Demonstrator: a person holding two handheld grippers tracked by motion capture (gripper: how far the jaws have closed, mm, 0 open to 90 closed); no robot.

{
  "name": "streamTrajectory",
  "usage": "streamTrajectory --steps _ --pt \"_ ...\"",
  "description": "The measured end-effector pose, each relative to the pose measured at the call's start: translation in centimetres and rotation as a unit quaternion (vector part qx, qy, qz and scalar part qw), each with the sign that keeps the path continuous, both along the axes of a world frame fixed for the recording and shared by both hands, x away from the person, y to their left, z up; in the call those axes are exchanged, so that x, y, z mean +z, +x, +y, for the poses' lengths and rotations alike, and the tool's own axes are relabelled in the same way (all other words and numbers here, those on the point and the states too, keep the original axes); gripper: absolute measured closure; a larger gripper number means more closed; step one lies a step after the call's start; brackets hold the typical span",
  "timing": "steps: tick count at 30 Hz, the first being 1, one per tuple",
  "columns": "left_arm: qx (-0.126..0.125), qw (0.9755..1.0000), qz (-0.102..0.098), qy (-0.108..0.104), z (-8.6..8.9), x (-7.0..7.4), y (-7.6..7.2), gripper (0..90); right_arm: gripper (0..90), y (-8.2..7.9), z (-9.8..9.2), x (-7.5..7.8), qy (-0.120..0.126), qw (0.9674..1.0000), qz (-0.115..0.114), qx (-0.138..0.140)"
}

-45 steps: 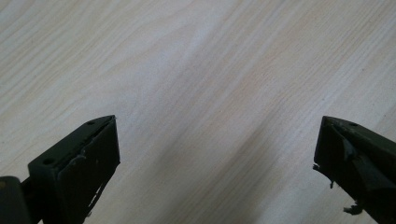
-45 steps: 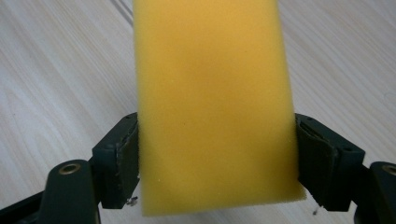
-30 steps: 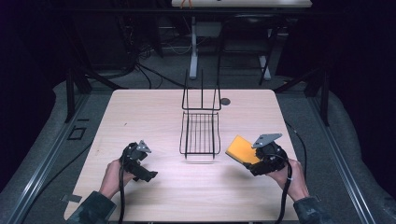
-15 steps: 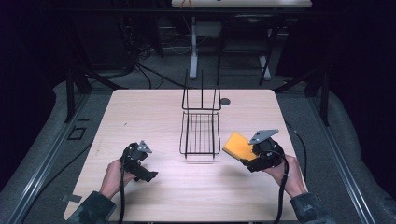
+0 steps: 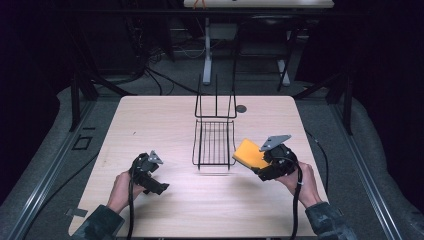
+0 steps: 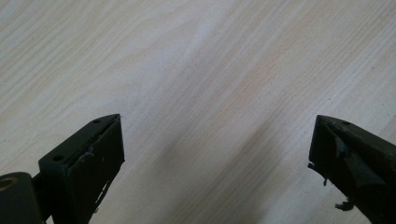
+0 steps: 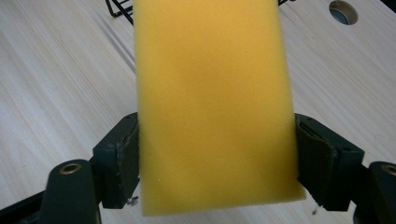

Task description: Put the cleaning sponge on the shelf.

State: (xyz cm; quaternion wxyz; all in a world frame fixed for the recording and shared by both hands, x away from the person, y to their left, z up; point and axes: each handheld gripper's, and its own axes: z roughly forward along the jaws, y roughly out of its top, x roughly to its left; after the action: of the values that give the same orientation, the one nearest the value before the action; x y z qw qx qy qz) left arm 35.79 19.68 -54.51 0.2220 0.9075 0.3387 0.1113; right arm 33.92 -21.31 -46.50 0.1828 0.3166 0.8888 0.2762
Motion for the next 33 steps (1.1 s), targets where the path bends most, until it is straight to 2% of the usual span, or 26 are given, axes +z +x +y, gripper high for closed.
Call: streamTrajectory --steps 33 --pt "0.002 1.0000 -0.002 -0.001 0.0 0.0 0.0 3.8 24.2 2.2 3.9 0.1 0.002 0.9997 0.005 0.022"
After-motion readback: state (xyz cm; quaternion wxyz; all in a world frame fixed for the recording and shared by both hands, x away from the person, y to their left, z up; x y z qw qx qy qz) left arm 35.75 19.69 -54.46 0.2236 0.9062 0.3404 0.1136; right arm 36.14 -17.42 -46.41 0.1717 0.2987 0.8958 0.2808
